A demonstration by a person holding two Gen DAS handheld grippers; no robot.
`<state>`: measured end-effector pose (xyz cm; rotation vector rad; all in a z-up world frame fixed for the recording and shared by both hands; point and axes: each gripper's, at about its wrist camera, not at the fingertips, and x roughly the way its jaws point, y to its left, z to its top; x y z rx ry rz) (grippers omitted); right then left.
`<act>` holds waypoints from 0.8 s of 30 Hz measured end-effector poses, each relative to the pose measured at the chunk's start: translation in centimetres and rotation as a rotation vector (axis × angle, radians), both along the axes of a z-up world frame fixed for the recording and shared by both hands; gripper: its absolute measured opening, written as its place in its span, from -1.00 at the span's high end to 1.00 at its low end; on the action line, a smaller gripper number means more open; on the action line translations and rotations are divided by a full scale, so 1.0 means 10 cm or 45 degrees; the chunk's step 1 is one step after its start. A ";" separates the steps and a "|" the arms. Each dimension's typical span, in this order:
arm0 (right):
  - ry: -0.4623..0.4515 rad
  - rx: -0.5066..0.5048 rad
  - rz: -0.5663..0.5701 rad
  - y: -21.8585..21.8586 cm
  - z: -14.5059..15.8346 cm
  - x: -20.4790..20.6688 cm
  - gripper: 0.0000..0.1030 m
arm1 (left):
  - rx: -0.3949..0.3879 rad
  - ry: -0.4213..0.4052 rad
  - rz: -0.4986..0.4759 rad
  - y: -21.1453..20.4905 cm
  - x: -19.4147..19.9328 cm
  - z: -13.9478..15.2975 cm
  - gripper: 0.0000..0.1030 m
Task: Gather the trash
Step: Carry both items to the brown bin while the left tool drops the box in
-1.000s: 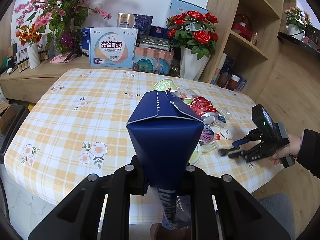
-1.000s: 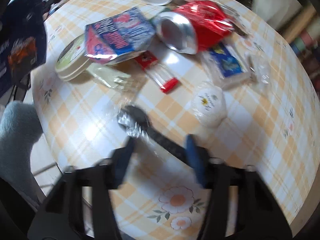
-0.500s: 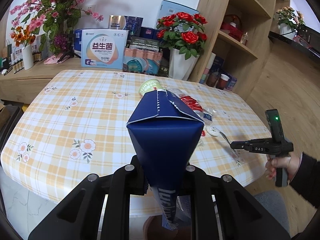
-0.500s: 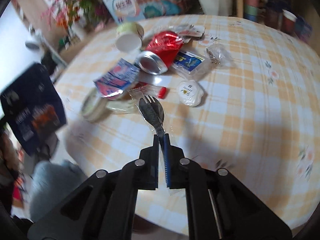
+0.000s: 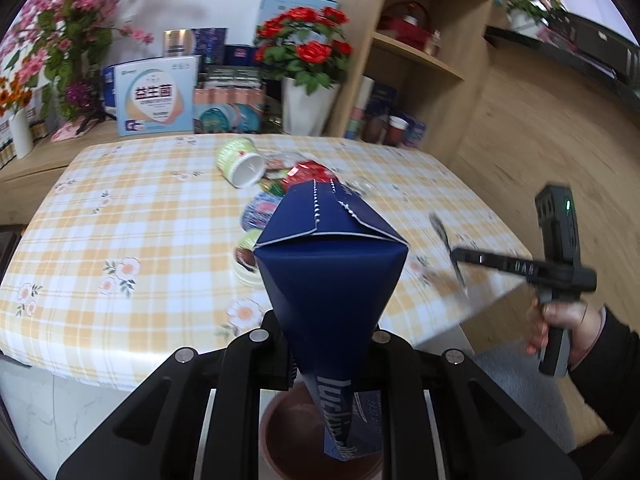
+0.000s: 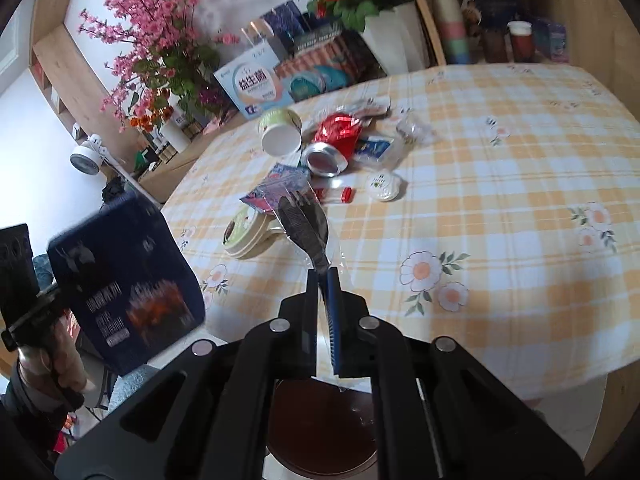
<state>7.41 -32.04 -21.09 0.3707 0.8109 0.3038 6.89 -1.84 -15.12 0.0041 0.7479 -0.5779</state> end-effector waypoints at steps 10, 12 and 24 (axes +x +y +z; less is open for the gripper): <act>-0.112 0.023 -0.030 -0.07 0.23 -0.44 0.83 | 0.086 0.050 -0.101 -0.26 -0.43 -0.21 0.68; -0.121 0.033 -0.034 -0.09 0.23 -0.52 0.83 | 0.106 0.061 -0.119 -0.31 -0.49 -0.27 0.68; -0.129 0.066 -0.063 -0.21 0.19 -0.75 0.83 | 0.161 0.129 -0.171 -0.55 -0.56 -0.53 -0.28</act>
